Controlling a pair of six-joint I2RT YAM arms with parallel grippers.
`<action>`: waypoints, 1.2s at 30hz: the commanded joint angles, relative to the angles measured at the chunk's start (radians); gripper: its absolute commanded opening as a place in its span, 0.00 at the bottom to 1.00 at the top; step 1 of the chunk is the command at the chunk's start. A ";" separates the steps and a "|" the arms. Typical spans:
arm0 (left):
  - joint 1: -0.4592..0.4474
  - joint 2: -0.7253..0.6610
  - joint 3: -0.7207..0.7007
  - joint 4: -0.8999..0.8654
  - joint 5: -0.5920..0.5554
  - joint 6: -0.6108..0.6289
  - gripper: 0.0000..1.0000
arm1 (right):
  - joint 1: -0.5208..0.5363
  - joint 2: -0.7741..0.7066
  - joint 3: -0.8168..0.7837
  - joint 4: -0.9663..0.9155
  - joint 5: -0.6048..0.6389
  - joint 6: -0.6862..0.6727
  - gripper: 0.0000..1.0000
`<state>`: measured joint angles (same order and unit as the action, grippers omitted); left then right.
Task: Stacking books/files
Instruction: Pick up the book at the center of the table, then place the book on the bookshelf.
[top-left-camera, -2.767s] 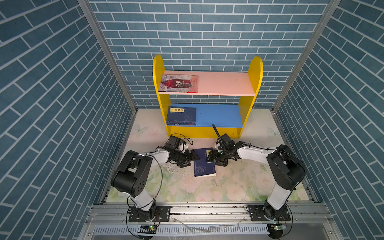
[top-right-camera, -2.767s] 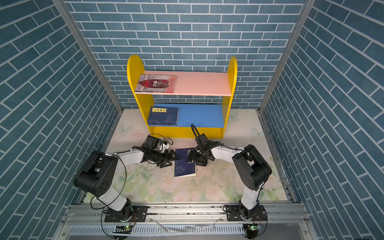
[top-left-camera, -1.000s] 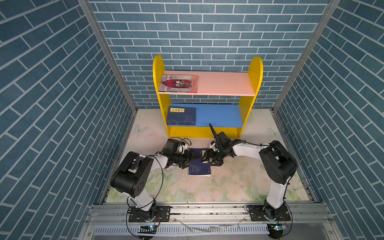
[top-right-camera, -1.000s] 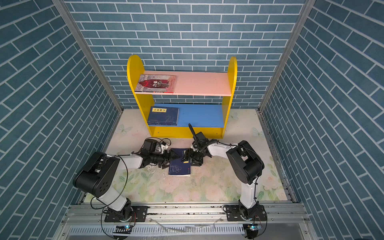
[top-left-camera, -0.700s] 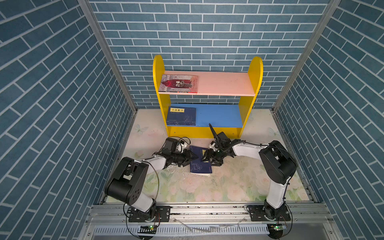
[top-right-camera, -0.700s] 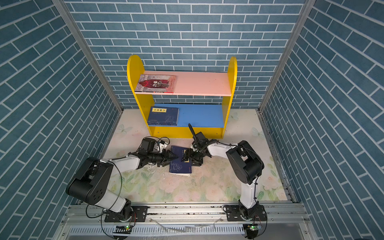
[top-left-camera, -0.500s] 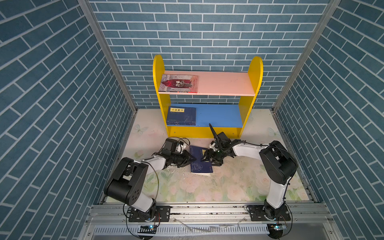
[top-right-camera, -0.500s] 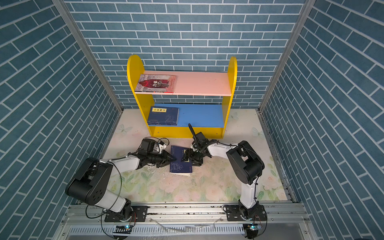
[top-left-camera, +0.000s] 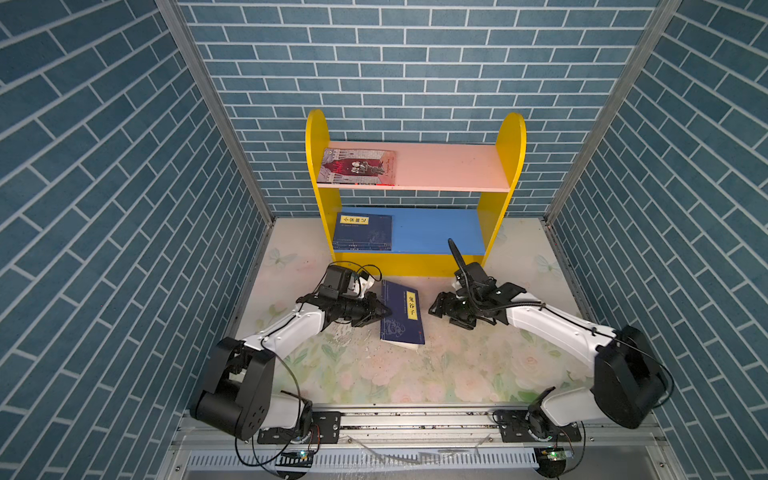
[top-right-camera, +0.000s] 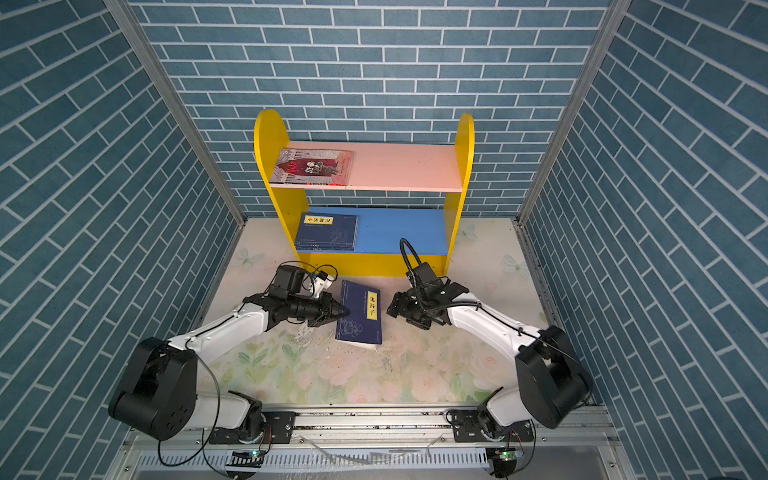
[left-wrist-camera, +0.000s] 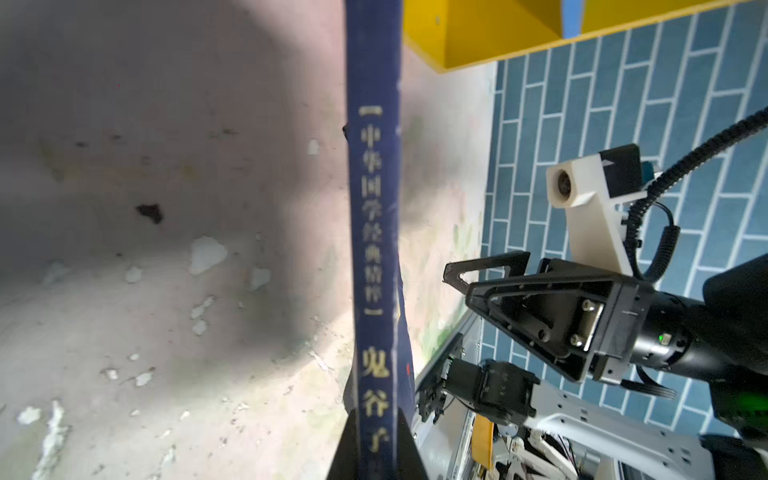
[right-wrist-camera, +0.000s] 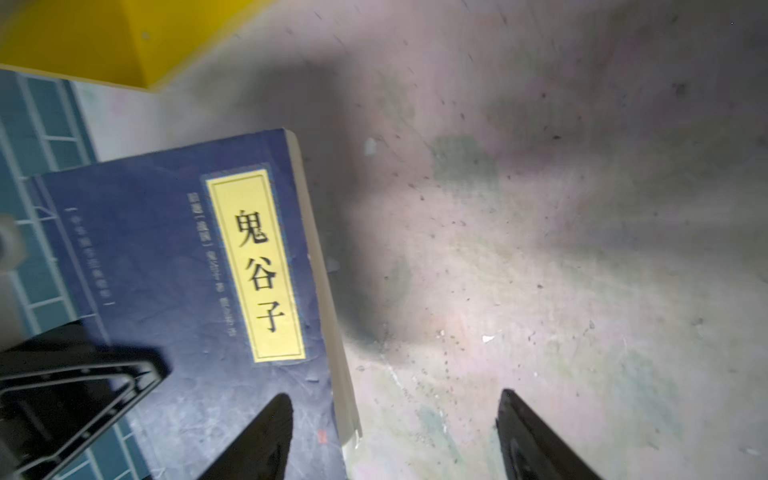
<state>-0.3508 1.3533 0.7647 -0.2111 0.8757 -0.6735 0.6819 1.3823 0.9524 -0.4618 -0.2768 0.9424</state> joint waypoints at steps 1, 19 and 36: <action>0.006 -0.068 0.064 -0.219 0.078 0.124 0.00 | 0.004 -0.117 -0.034 -0.091 0.035 0.074 0.78; 0.049 -0.260 0.179 0.087 -0.173 -0.210 0.00 | 0.093 -0.390 -0.078 0.222 0.032 0.260 0.81; 0.085 -0.188 0.144 0.369 -0.248 -0.504 0.00 | 0.292 -0.114 -0.097 0.812 0.178 0.410 0.86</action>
<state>-0.2707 1.1599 0.9005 0.0502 0.6353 -1.1164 0.9585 1.2388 0.8394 0.2096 -0.1448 1.3022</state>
